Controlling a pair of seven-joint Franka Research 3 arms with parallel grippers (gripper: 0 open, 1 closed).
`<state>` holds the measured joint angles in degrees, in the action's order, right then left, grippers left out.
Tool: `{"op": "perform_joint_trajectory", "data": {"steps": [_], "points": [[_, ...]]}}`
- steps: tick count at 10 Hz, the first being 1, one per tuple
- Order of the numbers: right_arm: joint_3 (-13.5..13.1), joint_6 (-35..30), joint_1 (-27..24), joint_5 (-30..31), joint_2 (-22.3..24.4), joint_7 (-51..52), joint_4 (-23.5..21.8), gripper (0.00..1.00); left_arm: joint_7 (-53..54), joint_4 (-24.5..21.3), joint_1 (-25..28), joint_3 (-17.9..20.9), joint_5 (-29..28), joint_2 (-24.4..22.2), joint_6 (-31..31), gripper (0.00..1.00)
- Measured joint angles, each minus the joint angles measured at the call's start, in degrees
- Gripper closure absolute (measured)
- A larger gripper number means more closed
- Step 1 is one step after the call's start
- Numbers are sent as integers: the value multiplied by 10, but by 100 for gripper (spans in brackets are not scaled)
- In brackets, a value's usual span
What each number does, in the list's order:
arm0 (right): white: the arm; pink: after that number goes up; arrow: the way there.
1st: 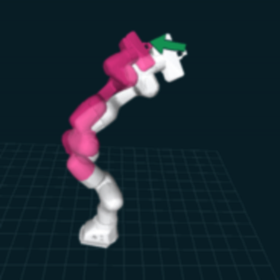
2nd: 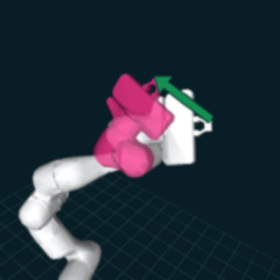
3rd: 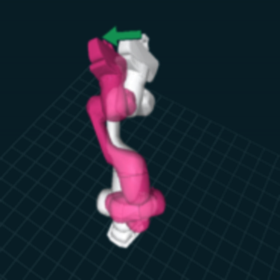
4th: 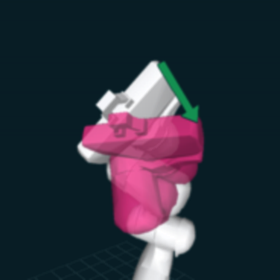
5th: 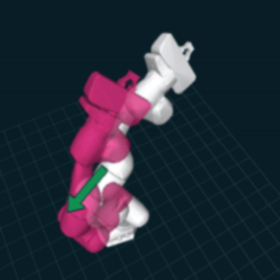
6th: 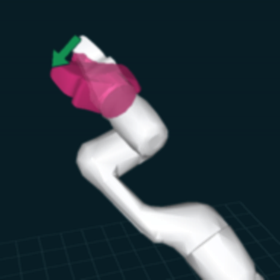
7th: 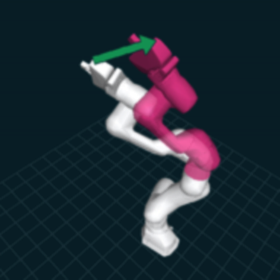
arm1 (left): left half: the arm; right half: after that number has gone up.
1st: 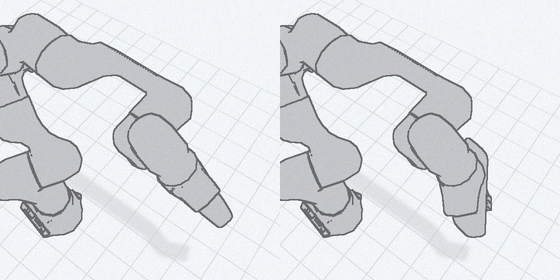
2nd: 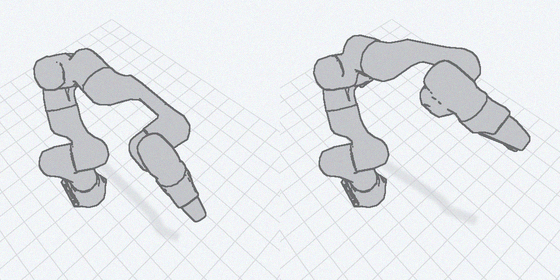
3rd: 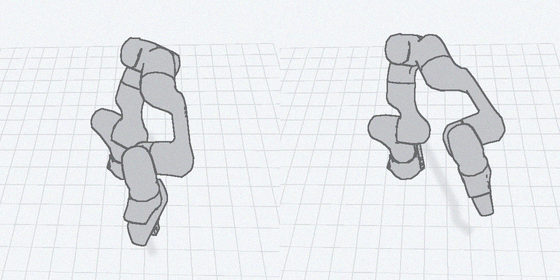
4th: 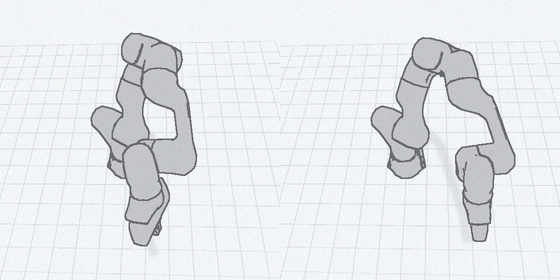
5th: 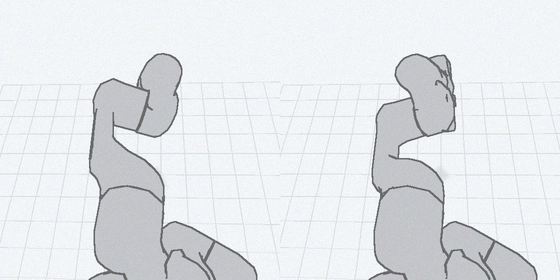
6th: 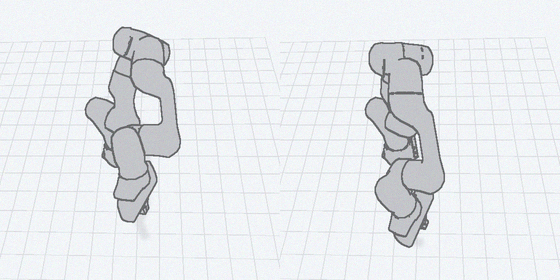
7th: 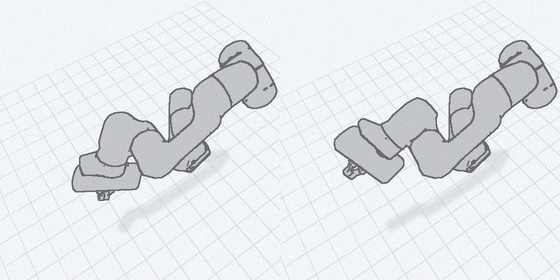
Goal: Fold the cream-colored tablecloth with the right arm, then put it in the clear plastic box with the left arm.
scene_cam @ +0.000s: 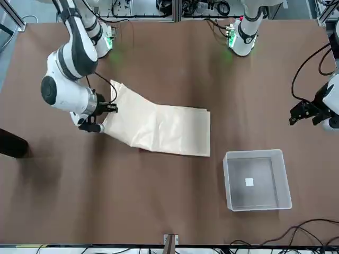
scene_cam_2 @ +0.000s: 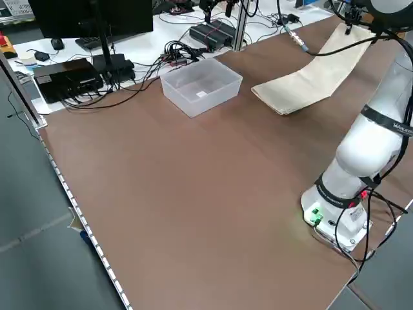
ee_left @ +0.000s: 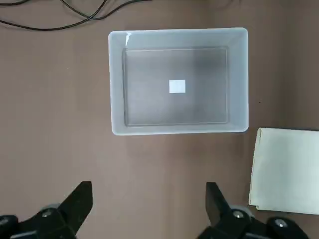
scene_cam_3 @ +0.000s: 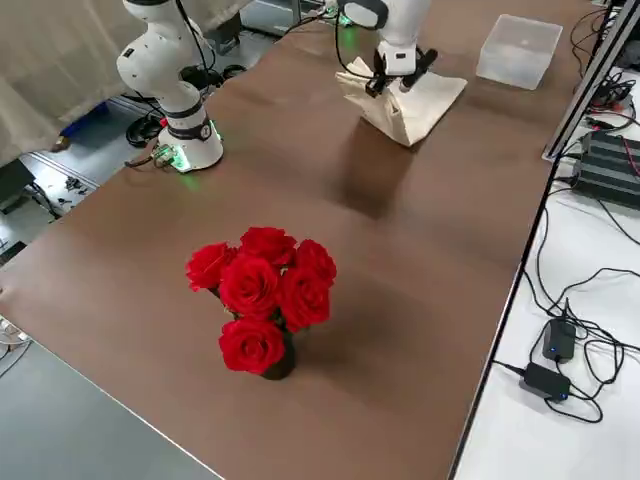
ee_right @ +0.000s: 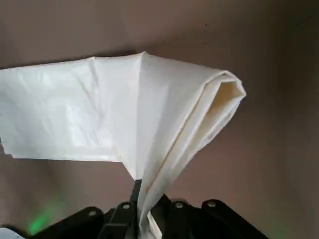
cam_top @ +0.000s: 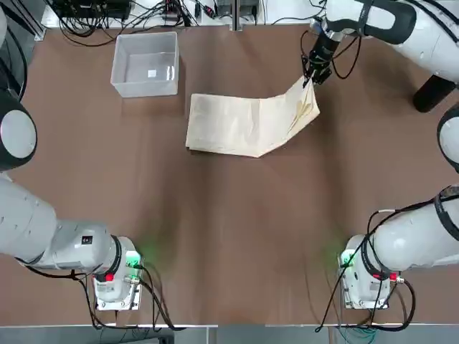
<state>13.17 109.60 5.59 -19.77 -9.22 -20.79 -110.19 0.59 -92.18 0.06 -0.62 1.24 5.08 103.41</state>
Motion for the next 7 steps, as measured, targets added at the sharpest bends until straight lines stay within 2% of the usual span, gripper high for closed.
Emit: {"op": "perform_joint_trajectory", "data": {"steps": [7], "points": [[0,-49,44,4,1,-72,61,92,0,0,0,0,0,0,0,0]]}}
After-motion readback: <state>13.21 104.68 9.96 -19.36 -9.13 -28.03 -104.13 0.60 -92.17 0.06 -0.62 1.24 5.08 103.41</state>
